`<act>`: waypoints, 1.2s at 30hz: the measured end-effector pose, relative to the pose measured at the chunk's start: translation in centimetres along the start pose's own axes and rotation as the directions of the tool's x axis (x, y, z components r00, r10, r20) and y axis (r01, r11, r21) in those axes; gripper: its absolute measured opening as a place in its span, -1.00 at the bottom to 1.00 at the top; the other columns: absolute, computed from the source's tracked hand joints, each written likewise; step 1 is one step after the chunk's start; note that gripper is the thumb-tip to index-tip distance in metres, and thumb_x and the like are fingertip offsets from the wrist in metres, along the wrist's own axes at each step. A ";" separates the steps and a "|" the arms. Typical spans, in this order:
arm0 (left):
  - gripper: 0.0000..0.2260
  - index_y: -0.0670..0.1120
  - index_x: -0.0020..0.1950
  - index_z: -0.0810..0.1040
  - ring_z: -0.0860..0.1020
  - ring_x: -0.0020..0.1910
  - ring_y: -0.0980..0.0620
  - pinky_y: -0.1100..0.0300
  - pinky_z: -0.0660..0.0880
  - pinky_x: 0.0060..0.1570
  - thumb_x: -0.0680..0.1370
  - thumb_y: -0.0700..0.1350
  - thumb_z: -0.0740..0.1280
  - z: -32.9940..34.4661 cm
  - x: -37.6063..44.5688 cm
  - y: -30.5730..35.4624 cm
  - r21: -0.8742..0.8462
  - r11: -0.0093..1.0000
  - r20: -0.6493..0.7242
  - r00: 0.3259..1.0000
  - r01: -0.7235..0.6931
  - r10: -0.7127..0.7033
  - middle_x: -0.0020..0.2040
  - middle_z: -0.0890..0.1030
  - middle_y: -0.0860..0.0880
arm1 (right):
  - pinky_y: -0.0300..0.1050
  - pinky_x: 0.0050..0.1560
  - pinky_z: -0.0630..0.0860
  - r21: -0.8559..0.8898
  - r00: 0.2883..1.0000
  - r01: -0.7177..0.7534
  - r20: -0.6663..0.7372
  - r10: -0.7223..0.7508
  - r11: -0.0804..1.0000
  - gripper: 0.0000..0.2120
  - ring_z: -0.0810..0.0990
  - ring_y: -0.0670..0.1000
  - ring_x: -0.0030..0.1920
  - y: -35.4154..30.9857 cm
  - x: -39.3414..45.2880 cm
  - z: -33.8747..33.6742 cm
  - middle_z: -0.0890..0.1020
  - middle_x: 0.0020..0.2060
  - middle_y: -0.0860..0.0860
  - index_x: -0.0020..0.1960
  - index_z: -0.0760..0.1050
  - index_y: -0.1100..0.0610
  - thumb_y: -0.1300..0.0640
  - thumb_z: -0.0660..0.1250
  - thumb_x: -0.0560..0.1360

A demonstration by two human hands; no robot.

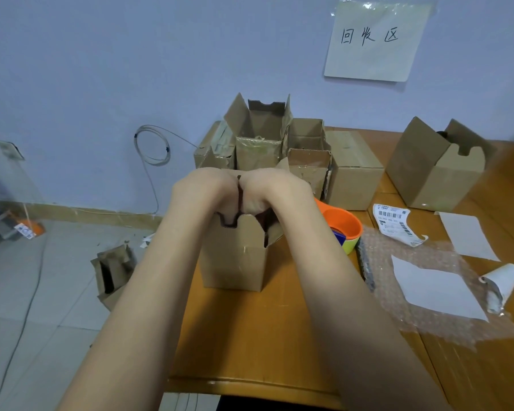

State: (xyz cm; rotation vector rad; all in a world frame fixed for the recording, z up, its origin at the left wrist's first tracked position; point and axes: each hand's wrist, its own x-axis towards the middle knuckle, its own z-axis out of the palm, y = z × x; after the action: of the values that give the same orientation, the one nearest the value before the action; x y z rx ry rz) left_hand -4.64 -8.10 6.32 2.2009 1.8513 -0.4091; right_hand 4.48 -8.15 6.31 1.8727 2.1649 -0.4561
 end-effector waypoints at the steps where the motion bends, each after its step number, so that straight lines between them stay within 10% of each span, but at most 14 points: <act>1: -0.83 -0.07 -0.29 0.47 0.48 -0.30 -0.08 0.08 0.50 -0.19 0.23 -0.12 0.44 -0.2 -0.5 0.0 -0.023 1.000 0.005 1.000 -0.018 0.018 -0.33 0.50 -0.05 | -0.24 -0.49 0.37 0.049 1.000 0.021 0.014 -0.022 0.999 -0.84 0.53 -0.05 -0.40 0.3 -0.5 -0.2 0.60 -0.29 0.02 0.05 0.58 0.19 0.16 0.37 0.50; 9: -0.70 -0.13 0.18 0.59 0.55 -0.02 -0.12 0.17 0.51 -0.23 0.45 -0.18 0.45 -1.2 -2.5 -0.2 -0.144 0.985 -0.025 0.996 -0.094 0.091 0.13 0.60 -0.14 | 0.01 0.00 0.57 0.337 0.841 0.101 -0.531 0.100 0.936 -0.80 0.59 0.12 0.00 1.4 -0.1 0.1 0.61 0.03 0.05 -0.06 0.63 0.14 0.35 0.29 0.43; 19: -0.77 -0.21 0.15 0.58 0.59 -0.02 -0.11 0.07 0.51 -0.09 0.54 -0.29 0.24 -0.9 -2.2 -1.0 -0.227 0.969 -0.163 0.985 -0.098 0.061 0.05 0.64 -0.18 | -0.08 -0.16 0.42 0.260 0.850 0.005 -0.510 0.133 0.966 -0.87 0.52 0.15 -0.02 1.3 1.0 -0.1 0.53 -0.02 0.08 -0.10 0.53 0.11 0.23 0.43 0.39; 25: -0.60 -0.07 0.38 0.36 0.47 -0.18 -0.07 0.13 0.42 -0.25 0.56 -0.29 0.16 -0.7 -0.9 -0.5 -0.159 0.985 -0.140 0.989 -0.070 0.048 0.04 0.48 -0.14 | -0.01 0.28 0.26 0.224 0.822 -0.059 -0.542 0.175 0.973 -0.78 0.55 0.11 0.07 1.2 1.9 0.5 0.58 -0.08 0.02 0.06 0.57 0.09 0.23 0.29 0.44; 31: -0.77 -0.18 0.17 0.53 0.45 -0.34 -0.06 0.18 0.42 -0.27 0.55 -0.14 0.32 -0.6 -0.7 -0.1 -0.181 0.983 -0.062 0.998 -0.025 0.014 -0.36 0.48 -0.09 | 0.06 0.28 0.17 0.074 0.933 -0.016 -0.358 0.042 0.997 -0.92 0.50 0.09 -0.11 1.1 0.8 -0.4 0.50 -0.31 -0.04 -0.15 0.51 0.06 0.15 0.34 0.35; 36: -0.88 -0.15 0.07 0.48 0.36 -0.40 0.03 0.20 0.28 -0.43 0.59 -0.22 0.19 -0.2 -0.9 0.3 -0.173 0.982 -0.148 0.988 -0.077 0.051 -0.35 0.41 -0.06 | 0.01 0.33 0.18 0.077 0.859 -0.063 -0.503 0.093 0.995 -0.95 0.53 0.09 0.01 0.7 2.1 -0.1 0.48 -0.26 -0.04 -0.12 0.55 0.04 0.16 0.36 0.43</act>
State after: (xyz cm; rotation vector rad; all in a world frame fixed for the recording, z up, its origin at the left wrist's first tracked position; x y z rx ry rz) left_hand -4.50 -8.95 6.84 2.2107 1.8024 -0.0710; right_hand 4.91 -6.11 5.60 2.3097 2.3874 0.0036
